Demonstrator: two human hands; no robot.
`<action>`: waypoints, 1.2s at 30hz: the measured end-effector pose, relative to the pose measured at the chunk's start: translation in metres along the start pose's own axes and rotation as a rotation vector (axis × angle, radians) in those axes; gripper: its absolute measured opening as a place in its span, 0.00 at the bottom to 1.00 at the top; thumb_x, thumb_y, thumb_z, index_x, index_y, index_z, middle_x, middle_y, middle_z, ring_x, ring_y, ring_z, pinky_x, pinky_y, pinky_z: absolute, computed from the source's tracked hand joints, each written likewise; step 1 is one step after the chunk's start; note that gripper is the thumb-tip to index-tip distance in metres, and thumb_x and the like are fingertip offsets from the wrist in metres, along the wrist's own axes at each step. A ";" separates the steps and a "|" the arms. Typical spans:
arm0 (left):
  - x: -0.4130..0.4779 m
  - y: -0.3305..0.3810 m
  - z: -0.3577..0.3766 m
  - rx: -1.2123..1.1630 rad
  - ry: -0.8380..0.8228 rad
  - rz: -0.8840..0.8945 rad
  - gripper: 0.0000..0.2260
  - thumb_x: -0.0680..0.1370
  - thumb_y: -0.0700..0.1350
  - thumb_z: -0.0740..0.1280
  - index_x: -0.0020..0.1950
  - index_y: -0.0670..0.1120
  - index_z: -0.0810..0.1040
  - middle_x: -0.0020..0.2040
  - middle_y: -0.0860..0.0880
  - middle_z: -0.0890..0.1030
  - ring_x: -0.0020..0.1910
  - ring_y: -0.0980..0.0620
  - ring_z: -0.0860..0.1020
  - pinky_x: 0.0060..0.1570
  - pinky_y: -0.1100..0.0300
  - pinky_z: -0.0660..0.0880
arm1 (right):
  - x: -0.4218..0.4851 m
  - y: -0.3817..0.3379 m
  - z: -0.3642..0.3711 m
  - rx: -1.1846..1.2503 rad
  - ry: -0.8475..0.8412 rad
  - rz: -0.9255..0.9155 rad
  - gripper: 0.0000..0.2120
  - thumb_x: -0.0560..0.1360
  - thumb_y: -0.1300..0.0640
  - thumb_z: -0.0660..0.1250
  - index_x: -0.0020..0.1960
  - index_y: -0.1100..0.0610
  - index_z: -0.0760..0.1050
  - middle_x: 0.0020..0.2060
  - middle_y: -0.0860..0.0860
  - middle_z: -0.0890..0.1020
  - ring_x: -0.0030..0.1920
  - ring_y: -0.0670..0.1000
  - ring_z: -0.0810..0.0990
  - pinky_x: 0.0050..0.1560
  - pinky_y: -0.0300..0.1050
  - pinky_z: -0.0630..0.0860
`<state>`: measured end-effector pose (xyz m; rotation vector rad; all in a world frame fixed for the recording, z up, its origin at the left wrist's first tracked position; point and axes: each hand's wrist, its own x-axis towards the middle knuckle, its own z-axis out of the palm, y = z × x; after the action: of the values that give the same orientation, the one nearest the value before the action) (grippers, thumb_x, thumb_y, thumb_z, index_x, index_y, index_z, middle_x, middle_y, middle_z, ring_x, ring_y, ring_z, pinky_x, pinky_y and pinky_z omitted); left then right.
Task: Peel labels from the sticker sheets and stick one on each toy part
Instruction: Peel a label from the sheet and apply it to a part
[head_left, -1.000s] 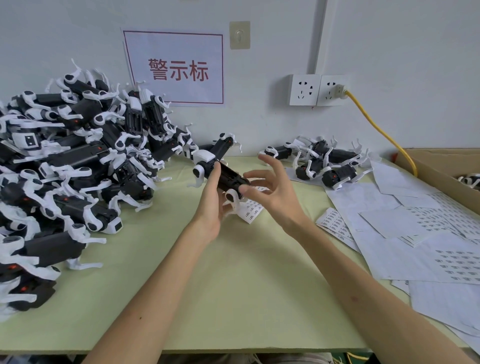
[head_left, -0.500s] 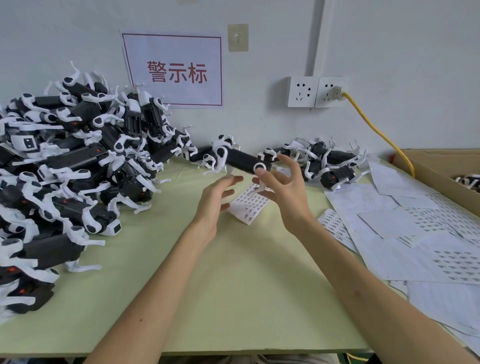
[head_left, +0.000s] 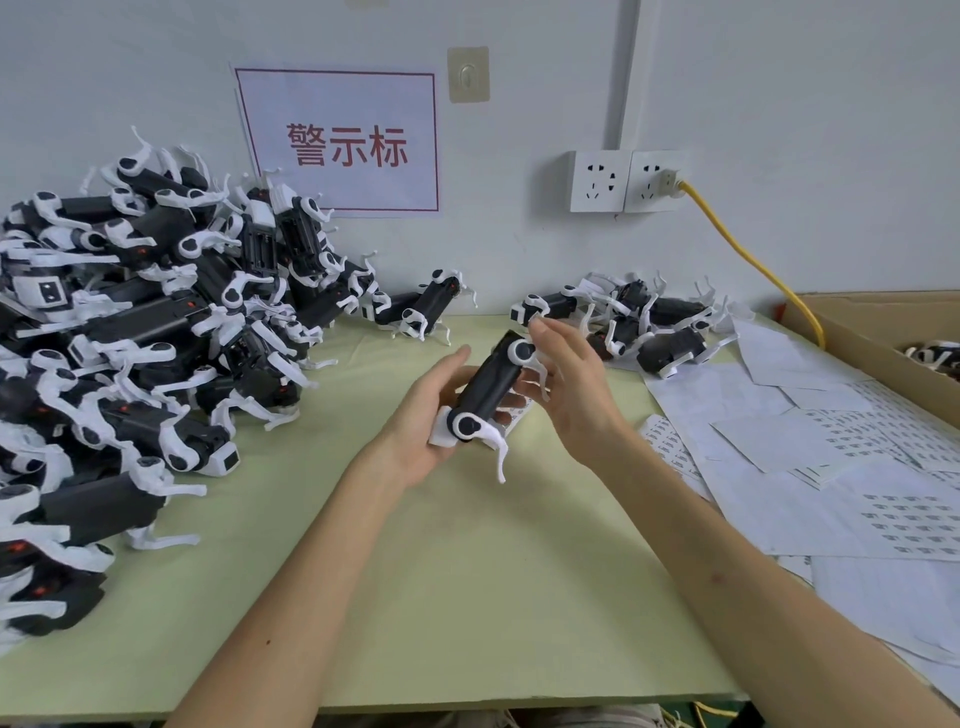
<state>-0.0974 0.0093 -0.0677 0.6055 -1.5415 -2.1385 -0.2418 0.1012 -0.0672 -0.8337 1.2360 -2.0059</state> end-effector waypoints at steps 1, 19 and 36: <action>0.000 -0.001 0.000 0.030 -0.044 0.009 0.23 0.82 0.58 0.62 0.61 0.40 0.84 0.54 0.39 0.84 0.47 0.45 0.83 0.51 0.51 0.77 | -0.001 -0.001 0.001 -0.008 0.005 -0.005 0.29 0.69 0.44 0.75 0.66 0.54 0.74 0.48 0.52 0.83 0.42 0.50 0.84 0.46 0.43 0.80; -0.001 -0.003 0.007 -0.005 0.115 0.177 0.18 0.85 0.56 0.58 0.46 0.49 0.83 0.38 0.52 0.83 0.35 0.56 0.80 0.39 0.60 0.73 | -0.010 -0.014 0.005 -0.210 -0.140 -0.099 0.11 0.78 0.62 0.68 0.38 0.51 0.80 0.39 0.52 0.83 0.38 0.50 0.80 0.41 0.41 0.74; -0.002 -0.006 0.010 0.097 0.119 0.271 0.17 0.85 0.50 0.61 0.68 0.41 0.75 0.57 0.46 0.85 0.56 0.52 0.84 0.54 0.52 0.78 | -0.012 -0.009 0.009 -0.375 -0.094 -0.150 0.09 0.80 0.60 0.69 0.42 0.53 0.81 0.40 0.43 0.85 0.40 0.47 0.83 0.42 0.36 0.75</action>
<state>-0.1023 0.0197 -0.0709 0.5130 -1.5699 -1.8046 -0.2290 0.1088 -0.0576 -1.2171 1.5602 -1.8488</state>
